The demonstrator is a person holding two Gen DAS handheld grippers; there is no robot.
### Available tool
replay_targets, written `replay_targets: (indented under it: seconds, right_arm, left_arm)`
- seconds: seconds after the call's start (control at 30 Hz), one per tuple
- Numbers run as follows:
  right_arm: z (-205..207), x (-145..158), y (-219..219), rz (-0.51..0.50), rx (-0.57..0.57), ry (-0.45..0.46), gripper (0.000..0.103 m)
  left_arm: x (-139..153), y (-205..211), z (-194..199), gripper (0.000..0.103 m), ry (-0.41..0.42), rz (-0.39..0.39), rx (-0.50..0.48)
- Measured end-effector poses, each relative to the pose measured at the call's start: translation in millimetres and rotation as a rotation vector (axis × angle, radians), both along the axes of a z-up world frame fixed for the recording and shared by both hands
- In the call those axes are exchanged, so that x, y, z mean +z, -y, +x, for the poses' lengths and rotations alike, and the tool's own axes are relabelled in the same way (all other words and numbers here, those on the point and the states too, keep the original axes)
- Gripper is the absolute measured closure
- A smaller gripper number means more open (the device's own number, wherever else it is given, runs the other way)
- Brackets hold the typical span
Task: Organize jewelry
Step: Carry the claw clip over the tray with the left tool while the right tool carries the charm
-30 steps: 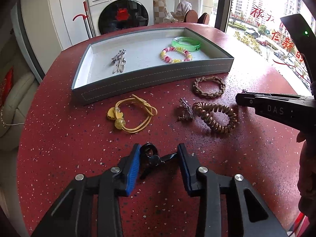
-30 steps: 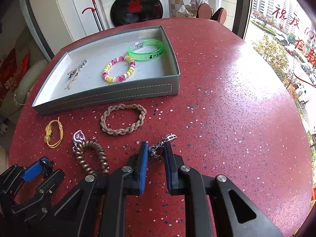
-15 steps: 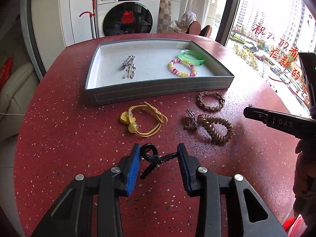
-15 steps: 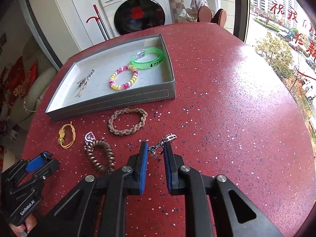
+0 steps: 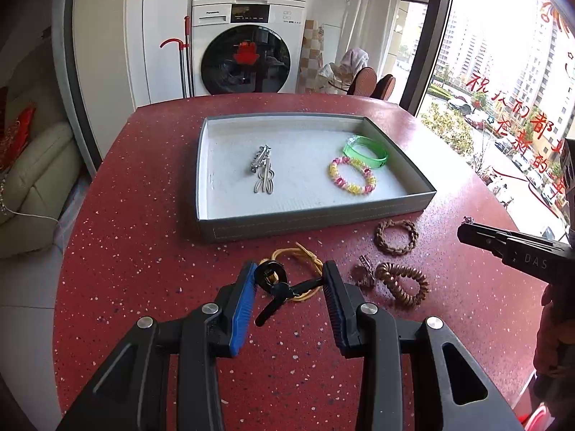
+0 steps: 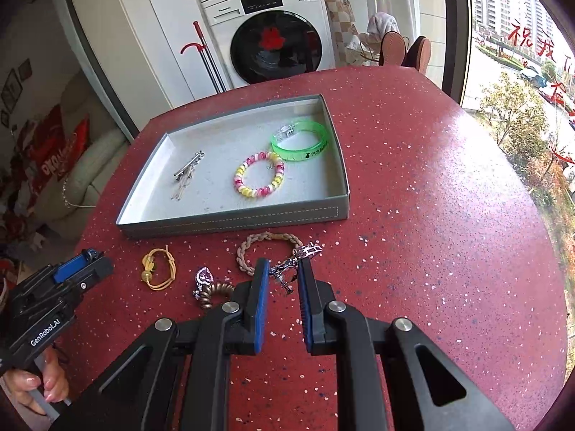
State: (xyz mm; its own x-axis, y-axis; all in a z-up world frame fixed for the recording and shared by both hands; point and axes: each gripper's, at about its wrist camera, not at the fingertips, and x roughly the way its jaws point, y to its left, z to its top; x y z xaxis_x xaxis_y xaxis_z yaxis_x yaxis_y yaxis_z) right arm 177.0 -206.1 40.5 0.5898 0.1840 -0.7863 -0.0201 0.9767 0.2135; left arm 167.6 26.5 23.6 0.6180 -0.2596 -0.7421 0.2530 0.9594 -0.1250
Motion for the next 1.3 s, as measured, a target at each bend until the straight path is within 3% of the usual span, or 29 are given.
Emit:
replay_targets:
  seconds: [0.57, 0.83, 1.03, 1.3]
  right_arm:
    - [84, 10, -5, 0.03, 0.029, -0.007, 0.085]
    - [123, -15, -2, 0.013, 0.047, -0.078, 0.085]
    - [141, -37, 0, 0.012, 0.043, -0.123, 0.085]
    - [159, -50, 5, 0.03, 0.02, -0.136, 0.085]
  left_arm:
    - [15, 20, 85, 0.048, -0.003, -0.008, 0.001]
    - [-4, 52, 135, 0.048, -0.069, 0.03, -0.041]
    - [-20, 61, 167, 0.048, -0.132, 0.029, -0.012]
    - [-36, 78, 183, 0.048, -0.13, 0.104, -0.021]
